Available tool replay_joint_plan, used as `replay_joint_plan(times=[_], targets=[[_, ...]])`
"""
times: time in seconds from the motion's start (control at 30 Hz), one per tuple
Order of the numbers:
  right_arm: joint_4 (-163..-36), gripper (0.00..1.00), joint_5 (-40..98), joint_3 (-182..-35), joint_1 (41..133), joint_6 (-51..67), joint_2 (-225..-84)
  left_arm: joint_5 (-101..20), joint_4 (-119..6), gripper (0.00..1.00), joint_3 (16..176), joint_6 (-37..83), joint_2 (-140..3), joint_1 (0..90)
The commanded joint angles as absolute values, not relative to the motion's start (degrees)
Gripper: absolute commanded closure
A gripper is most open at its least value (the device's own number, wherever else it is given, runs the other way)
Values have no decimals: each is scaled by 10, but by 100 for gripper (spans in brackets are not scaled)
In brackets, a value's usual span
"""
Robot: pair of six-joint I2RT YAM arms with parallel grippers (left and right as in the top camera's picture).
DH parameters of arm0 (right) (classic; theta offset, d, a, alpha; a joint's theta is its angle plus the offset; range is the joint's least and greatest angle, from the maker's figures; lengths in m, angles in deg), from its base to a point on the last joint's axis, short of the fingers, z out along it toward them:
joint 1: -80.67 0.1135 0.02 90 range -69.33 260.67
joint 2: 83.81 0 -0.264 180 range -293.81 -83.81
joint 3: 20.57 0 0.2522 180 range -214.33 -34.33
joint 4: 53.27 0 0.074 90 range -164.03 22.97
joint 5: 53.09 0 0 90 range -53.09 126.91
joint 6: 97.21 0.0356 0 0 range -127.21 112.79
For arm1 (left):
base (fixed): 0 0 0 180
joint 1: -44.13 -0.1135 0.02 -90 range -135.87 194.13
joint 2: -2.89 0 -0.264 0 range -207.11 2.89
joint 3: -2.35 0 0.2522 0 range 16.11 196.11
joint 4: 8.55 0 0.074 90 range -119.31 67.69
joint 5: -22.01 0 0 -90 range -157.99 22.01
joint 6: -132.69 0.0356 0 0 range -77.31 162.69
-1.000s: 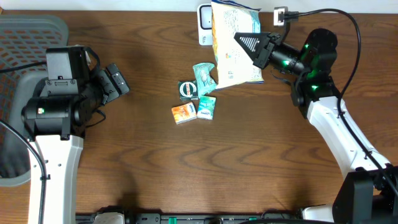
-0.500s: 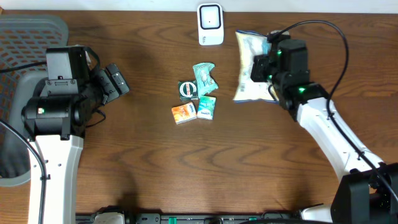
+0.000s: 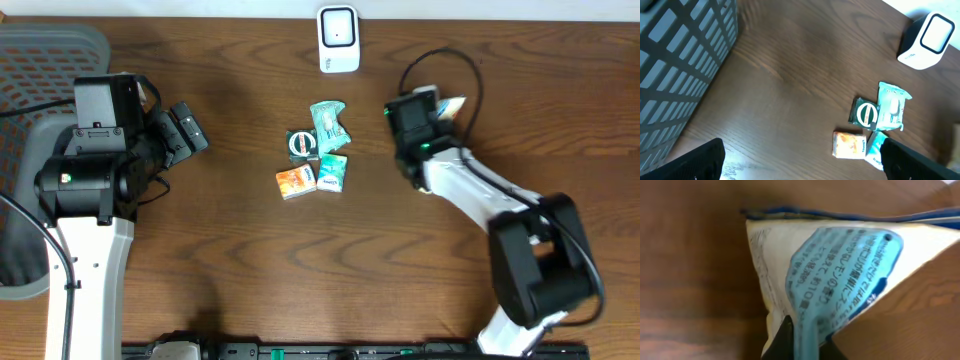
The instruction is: Scan the item barcode
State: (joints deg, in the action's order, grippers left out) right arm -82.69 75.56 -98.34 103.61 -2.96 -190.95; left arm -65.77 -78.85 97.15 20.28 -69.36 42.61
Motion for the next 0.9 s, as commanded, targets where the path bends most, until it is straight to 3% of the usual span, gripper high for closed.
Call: replay_joint_plan(times=[0.0,0.1,0.33,0.63,0.87], targets=[[-824,87,799,-991,1070,-42,-1909,-663,-789,2,977,210,-693,423],[-822,56,799,-994,1105,-43,-1905,-663,-789,2,977,210,-693,423],[-831,34,791,-1041,1187,-43,-1904,-663,-789,2,977,210,-693,423],[-954,34,719,-1167,1177,-9,-1904,-663,-789,2,977,210,-693,423],[-1078,65,685,-1241,1062,19,-1904,-663,-789,2,977,210,-693,423]])
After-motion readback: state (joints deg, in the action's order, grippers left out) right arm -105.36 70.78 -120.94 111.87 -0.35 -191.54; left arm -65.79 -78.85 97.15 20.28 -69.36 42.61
